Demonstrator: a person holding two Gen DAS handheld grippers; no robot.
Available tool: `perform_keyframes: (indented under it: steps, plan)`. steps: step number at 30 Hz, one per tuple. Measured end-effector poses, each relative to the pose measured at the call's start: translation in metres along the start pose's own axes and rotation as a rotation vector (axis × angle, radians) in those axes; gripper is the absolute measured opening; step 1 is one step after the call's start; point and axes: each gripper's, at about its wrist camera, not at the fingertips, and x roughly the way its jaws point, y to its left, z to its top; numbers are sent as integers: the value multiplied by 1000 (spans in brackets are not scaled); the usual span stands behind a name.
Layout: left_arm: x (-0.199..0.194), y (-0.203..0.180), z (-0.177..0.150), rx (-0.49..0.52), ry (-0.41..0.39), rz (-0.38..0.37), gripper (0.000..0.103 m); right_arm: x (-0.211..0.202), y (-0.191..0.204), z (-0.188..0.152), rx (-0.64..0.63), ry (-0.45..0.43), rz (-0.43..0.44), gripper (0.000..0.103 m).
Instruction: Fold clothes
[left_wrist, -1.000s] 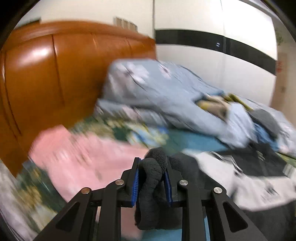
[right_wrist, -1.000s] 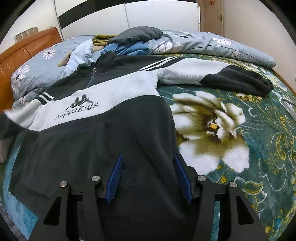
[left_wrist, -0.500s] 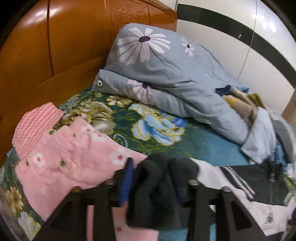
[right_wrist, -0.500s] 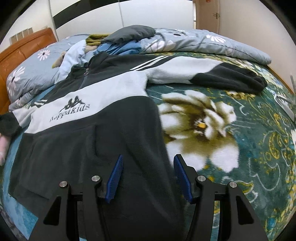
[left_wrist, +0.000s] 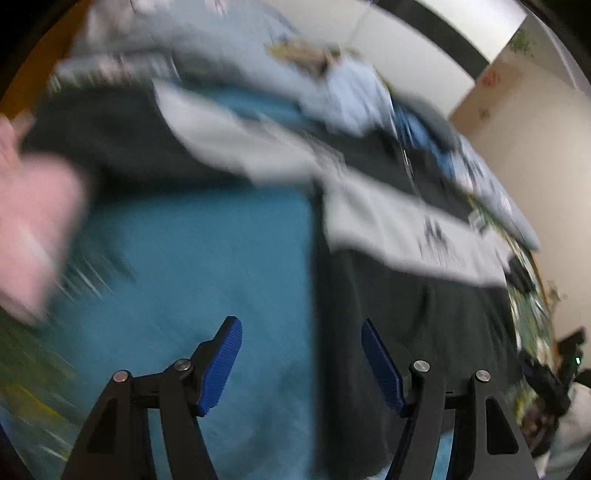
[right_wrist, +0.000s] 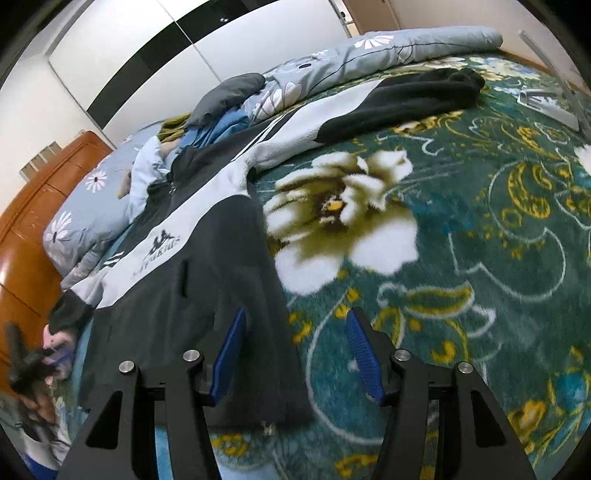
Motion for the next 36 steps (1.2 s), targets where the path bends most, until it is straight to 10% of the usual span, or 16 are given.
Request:
perform_keyframes:
  steps: [10, 14, 24, 36]
  plan:
    - [10, -42, -32, 92, -15, 137, 71, -5, 59, -13, -285, 24, -197, 58]
    - [0, -46, -36, 131, -84, 202, 71, -24, 117, -23, -589, -86, -347, 58]
    - [-34, 17, -7, -51, -215, 294, 71, 19, 202, -24, -660, -4, -47, 58]
    - [-95, 102, 64, -257, -448, 436, 71, 13, 170, -20, -517, 21, 6, 58]
